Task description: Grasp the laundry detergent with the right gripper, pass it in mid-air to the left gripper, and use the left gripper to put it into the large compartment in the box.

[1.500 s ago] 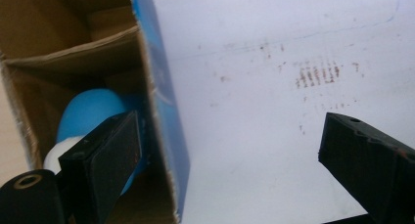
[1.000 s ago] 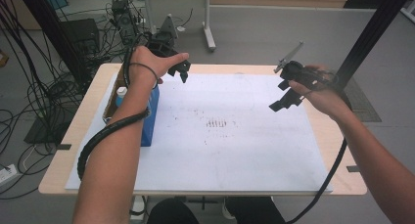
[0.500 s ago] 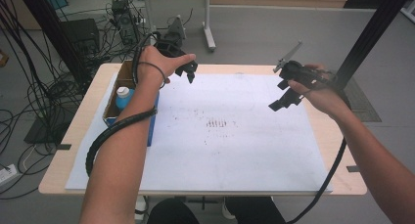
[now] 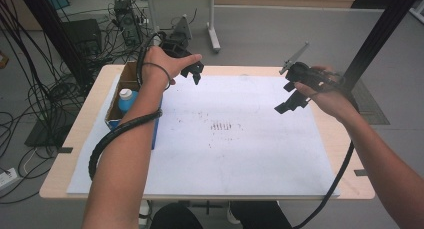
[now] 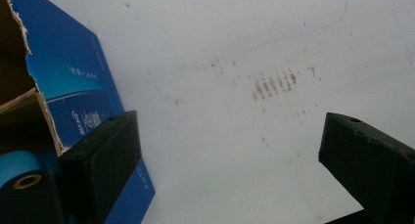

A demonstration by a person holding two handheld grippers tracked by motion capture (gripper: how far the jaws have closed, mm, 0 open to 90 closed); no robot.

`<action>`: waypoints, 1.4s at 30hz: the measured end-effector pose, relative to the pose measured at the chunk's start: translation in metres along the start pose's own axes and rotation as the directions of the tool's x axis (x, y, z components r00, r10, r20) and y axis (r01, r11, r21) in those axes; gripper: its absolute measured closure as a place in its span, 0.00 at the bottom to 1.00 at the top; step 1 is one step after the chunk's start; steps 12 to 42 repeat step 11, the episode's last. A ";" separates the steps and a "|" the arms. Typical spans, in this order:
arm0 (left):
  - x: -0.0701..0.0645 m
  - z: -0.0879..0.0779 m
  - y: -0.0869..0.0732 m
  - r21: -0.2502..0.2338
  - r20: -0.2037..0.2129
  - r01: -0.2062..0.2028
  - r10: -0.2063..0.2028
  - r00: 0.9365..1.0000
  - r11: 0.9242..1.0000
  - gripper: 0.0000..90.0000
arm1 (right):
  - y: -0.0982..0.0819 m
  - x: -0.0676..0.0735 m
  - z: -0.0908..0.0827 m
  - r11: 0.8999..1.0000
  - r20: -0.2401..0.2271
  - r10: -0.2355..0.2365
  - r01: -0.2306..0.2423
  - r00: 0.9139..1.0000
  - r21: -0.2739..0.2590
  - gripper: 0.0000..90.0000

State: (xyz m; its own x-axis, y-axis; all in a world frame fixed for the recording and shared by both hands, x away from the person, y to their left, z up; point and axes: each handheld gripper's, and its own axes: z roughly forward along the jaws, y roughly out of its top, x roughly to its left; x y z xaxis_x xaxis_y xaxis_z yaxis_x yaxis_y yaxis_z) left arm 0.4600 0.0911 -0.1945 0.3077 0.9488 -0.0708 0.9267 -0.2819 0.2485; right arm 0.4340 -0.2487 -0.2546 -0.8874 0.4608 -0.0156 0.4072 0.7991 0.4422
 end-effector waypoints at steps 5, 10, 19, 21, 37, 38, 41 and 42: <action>-0.001 -0.001 0.001 -0.004 -0.001 0.003 -0.003 1.000 1.000 0.10 | 0.000 0.000 0.000 1.000 0.002 -0.006 0.006 1.000 -0.002 0.05; -0.003 -0.002 0.000 -0.005 0.001 -0.005 0.005 1.000 1.000 0.10 | 0.000 0.001 -0.001 1.000 0.010 -0.006 0.006 1.000 -0.009 0.05; -0.003 -0.002 0.000 -0.004 0.000 -0.007 0.007 1.000 1.000 0.10 | -0.001 0.001 -0.002 1.000 0.010 -0.006 0.006 1.000 -0.009 0.05; -0.003 -0.002 0.000 -0.004 0.000 -0.007 0.007 1.000 1.000 0.10 | -0.001 0.001 -0.002 1.000 0.010 -0.006 0.006 1.000 -0.009 0.05; -0.003 -0.002 0.000 -0.004 0.000 -0.007 0.007 1.000 1.000 0.10 | -0.001 0.001 -0.002 1.000 0.010 -0.006 0.006 1.000 -0.009 0.05; -0.003 -0.002 0.000 -0.004 0.000 -0.007 0.007 1.000 1.000 0.10 | -0.001 0.001 -0.002 1.000 0.010 -0.006 0.006 1.000 -0.009 0.05; -0.003 -0.002 0.000 -0.004 0.000 -0.007 0.007 1.000 1.000 0.10 | -0.001 0.001 -0.002 1.000 0.010 -0.006 0.006 1.000 -0.009 0.05; -0.003 -0.002 0.000 -0.004 0.000 -0.007 0.007 1.000 1.000 0.10 | -0.001 0.001 -0.002 1.000 0.010 -0.006 0.006 1.000 -0.009 0.05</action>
